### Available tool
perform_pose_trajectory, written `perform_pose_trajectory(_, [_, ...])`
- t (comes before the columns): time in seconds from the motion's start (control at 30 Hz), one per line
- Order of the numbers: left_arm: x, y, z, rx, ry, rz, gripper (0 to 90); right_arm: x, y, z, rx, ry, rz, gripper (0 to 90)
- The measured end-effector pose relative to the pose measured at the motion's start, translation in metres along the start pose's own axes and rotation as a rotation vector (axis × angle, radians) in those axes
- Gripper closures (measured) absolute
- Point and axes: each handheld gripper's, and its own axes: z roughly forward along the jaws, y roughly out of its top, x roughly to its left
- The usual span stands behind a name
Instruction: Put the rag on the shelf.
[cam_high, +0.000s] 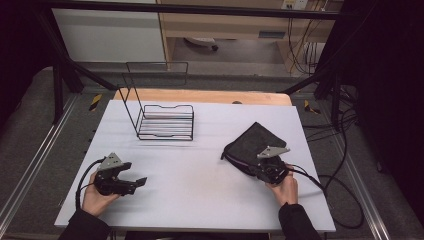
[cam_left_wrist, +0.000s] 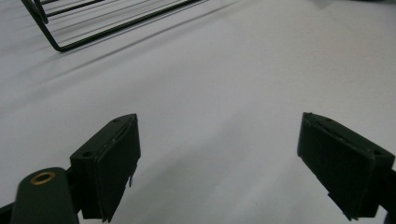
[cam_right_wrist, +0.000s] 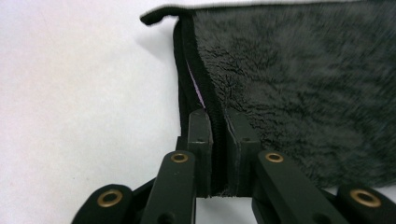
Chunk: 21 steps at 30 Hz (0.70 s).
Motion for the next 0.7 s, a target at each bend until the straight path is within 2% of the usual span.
perform_pose_trajectory(0.07, [0.0, 0.0, 0.0, 0.0, 0.0, 0.003, 13.2, -0.001, 0.0, 0.002, 0.004, 0.025, 0.015, 74.7])
perform_pose_trajectory(0.1, [0.0, 0.0, 0.0, -0.001, -0.001, 0.0, 13.2, 0.0, 0.001, 0.001, -0.015, 0.045, 0.018, 71.8])
perform_pose_trajectory(0.17, [0.0, 0.001, 0.0, 0.001, -0.002, -0.001, 13.2, 0.002, 0.006, -0.002, -0.085, 0.106, 0.035, 66.4])
perform_pose_trajectory(0.2, [0.0, 0.001, 0.001, 0.001, -0.002, 0.0, 13.2, 0.004, 0.009, -0.003, -0.105, 0.113, 0.03, 62.3])
perform_pose_trajectory(0.27, [-0.001, 0.001, 0.001, 0.003, -0.002, 0.002, 13.2, 0.01, 0.02, -0.002, -0.135, 0.101, -0.01, 59.3])
perform_pose_trajectory(0.3, [-0.001, 0.002, 0.001, 0.003, -0.003, 0.003, 13.2, 0.014, 0.027, 0.003, -0.139, 0.091, -0.029, 55.8])
perform_pose_trajectory(0.37, [-0.001, 0.002, 0.001, 0.003, -0.003, 0.004, 13.2, 0.019, 0.037, 0.016, -0.137, 0.082, -0.052, 54.7])
perform_pose_trajectory(0.57, [0.0, 0.001, 0.0, 0.001, -0.006, -0.001, 13.4, 0.024, 0.058, 0.063, -0.078, 0.012, -0.069, 54.8])
perform_pose_trajectory(0.63, [-0.001, 0.001, 0.0, 0.001, -0.006, 0.0, 13.4, 0.024, 0.06, 0.074, -0.058, -0.013, -0.08, 56.0])
perform_pose_trajectory(0.7, [-0.001, 0.001, 0.0, 0.0, -0.008, 0.001, 13.5, 0.023, 0.06, 0.08, -0.066, -0.03, -0.073, 58.5])
